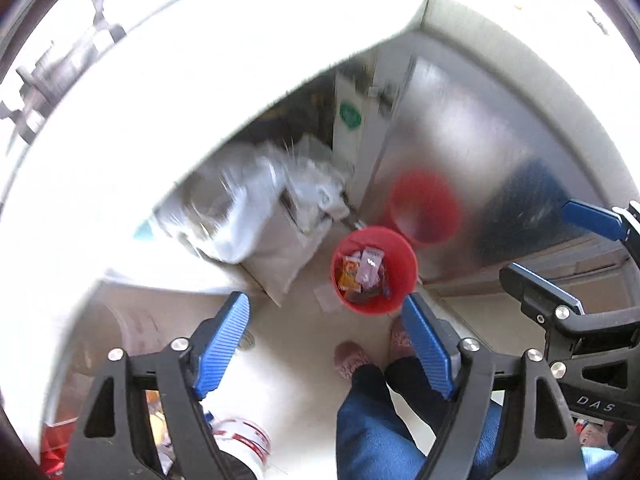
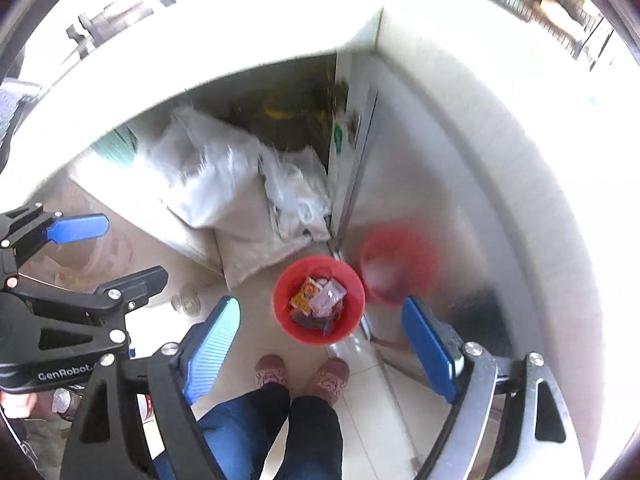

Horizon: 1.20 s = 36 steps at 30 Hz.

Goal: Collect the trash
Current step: 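Raise both tools back up to the counter, then grasp the red sauce packet with the left gripper while the right grasps the blue lid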

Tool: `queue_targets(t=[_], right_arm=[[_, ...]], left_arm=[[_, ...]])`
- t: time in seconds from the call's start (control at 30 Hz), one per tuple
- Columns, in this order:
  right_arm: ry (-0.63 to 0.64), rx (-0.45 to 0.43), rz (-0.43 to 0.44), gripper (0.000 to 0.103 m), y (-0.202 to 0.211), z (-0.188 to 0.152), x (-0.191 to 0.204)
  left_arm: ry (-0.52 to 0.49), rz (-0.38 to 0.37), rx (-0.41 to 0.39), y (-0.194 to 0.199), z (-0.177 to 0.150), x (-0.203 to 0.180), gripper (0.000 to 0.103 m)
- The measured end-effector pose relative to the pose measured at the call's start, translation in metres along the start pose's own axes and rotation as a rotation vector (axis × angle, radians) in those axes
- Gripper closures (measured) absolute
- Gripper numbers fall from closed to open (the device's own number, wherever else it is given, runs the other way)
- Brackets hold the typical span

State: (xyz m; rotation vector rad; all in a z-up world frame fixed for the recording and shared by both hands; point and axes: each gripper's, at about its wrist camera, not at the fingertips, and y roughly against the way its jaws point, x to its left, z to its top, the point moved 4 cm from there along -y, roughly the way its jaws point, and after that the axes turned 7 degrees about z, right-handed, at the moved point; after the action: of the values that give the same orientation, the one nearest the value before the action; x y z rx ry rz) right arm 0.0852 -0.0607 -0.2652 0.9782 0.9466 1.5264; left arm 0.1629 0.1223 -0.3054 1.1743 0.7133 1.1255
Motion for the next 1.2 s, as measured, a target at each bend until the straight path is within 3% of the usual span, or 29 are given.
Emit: queue_targets(t=[0.2, 0.57, 0.87, 1.2], right_arm=[[-0.024, -0.109, -0.053, 0.011, 0.057, 0.024, -0.009], [-0.086, -0.230, -0.171, 0.009, 0.123, 0.055, -0.053], [-0.142, -0.263, -0.208, 0.009, 0.145, 0.075, -0.112], [-0.176, -0.240, -0.213, 0.009, 0.135, 0.102, -0.181]], left_arm=[[-0.014, -0.007, -0.123, 0.063, 0.032, 0.001, 0.021], [-0.077, -0.069, -0.254, 0.123, 0.099, -0.029, 0.018], [-0.140, -0.104, -0.280, 0.136, 0.157, -0.079, 0.018], [-0.139, -0.125, -0.241, 0.110, 0.225, -0.119, 0.018]])
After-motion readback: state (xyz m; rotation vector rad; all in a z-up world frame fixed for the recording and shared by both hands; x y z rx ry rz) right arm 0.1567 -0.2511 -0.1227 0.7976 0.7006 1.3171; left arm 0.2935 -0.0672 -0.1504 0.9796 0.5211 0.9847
